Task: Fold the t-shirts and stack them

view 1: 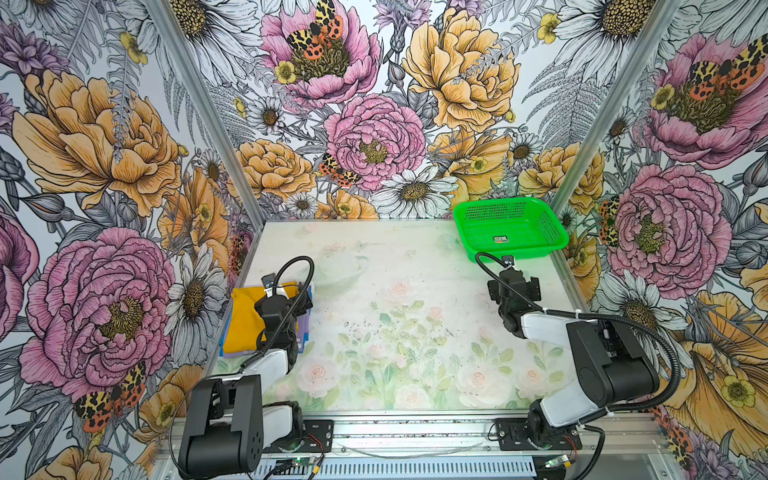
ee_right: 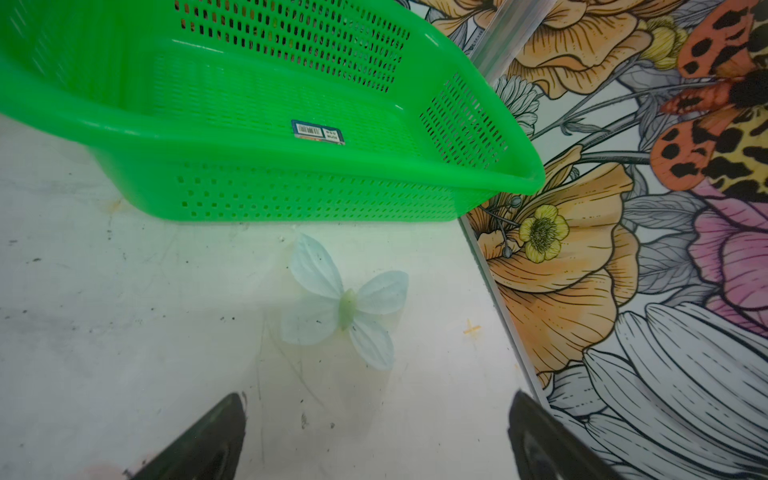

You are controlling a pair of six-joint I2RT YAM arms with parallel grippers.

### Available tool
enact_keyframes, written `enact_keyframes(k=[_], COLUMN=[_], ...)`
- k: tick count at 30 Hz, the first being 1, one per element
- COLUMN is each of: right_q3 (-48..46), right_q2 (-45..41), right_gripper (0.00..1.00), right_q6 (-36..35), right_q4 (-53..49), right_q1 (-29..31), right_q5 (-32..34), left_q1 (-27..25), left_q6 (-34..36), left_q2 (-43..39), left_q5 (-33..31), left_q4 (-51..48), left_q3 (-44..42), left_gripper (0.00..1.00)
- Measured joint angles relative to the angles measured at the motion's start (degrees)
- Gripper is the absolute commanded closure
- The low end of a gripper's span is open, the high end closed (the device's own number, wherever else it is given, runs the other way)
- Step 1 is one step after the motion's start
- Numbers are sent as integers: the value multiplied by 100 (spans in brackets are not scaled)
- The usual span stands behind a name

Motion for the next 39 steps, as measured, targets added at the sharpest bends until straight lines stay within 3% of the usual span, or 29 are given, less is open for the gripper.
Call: enact_keyframes(k=[6, 14, 25, 32, 39], right_q3=[-164, -439, -780, -1207, -1261], right_q2=[-221, -284, -284, -83, -83], right_gripper=[1, 0, 1, 1, 0], right_q6=[186, 413, 883, 1008, 1095], right_q4=[234, 879, 1563, 2240, 2575], right_q1=[-155, -254, -754, -820, -852], right_q5=[-417, -1108, -1451, -1626, -1635], left_q1=[-846, -1056, -529, -433, -651], left_q6=[302, 306, 195, 192, 426], left_q2=[-750, -1508, -1530, -776, 968], left_q5=[-793, -1735, -1908, -1615, -1165], left_q4=[-369, -647, -173, 743, 1729], left_q3=[-68, -350, -745, -763, -267], left_gripper=[1, 1, 1, 1, 1])
